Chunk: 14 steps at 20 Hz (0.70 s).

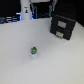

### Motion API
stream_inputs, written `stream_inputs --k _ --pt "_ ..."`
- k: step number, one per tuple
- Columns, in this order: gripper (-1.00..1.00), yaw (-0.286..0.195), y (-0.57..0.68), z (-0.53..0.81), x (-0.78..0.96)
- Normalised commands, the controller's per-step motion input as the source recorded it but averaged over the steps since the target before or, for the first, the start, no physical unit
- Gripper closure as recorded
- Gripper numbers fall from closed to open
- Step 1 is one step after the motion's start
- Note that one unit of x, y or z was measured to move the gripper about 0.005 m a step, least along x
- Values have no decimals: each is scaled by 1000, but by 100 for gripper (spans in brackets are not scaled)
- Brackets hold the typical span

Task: Open the kcup holder, insert the kcup into the holder, and close the kcup holder

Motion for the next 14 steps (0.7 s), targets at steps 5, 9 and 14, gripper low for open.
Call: stream_inputs --k 5,9,14 --pt "-100 -97 400 94 -71" --pt "-100 -155 663 84 -241" --pt "-100 -168 714 41 -243"
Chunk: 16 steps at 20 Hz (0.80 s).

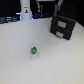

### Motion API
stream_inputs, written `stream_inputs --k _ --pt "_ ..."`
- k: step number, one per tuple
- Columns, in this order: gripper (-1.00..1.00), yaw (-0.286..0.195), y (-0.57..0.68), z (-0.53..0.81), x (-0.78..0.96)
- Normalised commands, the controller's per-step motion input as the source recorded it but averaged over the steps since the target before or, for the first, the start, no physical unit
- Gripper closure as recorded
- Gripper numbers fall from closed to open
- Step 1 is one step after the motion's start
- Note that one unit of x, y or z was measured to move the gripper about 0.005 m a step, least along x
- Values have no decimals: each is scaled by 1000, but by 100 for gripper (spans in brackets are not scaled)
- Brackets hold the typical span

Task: Open the kcup holder, insert the kcup into the holder, and close the kcup holder

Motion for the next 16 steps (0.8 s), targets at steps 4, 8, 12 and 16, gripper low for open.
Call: stream_inputs --k 4,8,12,16 --pt "-100 -173 721 2 -269" --pt "-100 -177 697 -8 -255" --pt "-100 -182 686 -60 -230" --pt "-100 -180 645 -147 -218"
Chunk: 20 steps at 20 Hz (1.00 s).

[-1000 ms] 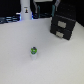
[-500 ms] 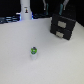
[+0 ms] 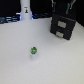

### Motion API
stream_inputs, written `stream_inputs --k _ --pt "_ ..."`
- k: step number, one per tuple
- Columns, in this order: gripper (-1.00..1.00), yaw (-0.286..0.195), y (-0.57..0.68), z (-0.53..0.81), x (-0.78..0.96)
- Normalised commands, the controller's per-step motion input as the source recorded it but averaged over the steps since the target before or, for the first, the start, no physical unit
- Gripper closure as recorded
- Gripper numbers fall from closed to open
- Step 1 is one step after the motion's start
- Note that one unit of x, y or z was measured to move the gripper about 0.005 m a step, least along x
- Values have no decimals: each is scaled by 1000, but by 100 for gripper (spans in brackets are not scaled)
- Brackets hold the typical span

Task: Open the kcup holder, insert the kcup into the holder, and close the kcup holder

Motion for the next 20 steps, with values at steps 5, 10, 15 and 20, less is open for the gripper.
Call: stream_inputs --k 5,10,15,20 --pt "-100 -169 591 -261 -194" --pt "-100 -149 506 -361 -112" --pt "-100 -133 386 -393 -164" --pt "-100 -119 221 -398 -294"
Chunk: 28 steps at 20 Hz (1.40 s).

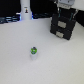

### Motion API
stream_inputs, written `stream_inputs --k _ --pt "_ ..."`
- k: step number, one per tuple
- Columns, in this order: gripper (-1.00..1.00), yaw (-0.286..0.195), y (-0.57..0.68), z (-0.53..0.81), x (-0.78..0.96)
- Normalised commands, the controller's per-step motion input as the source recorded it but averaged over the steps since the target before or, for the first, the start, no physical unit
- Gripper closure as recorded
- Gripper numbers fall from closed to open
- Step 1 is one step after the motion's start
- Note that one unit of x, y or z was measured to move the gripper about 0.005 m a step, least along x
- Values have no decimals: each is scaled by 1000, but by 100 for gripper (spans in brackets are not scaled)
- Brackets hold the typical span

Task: Open the kcup holder, insert the kcup into the holder, and close the kcup holder

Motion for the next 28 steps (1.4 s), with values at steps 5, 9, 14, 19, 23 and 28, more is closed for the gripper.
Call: stream_inputs --k 5,9,14,19,23,28 --pt "-100 -92 61 -401 -418" --pt "-100 -58 20 -430 -498" --pt "-100 -35 9 -455 -428" --pt "100 -11 11 -287 -317" --pt "100 -7 -4 -54 -102" --pt "100 -4 -8 -15 22"
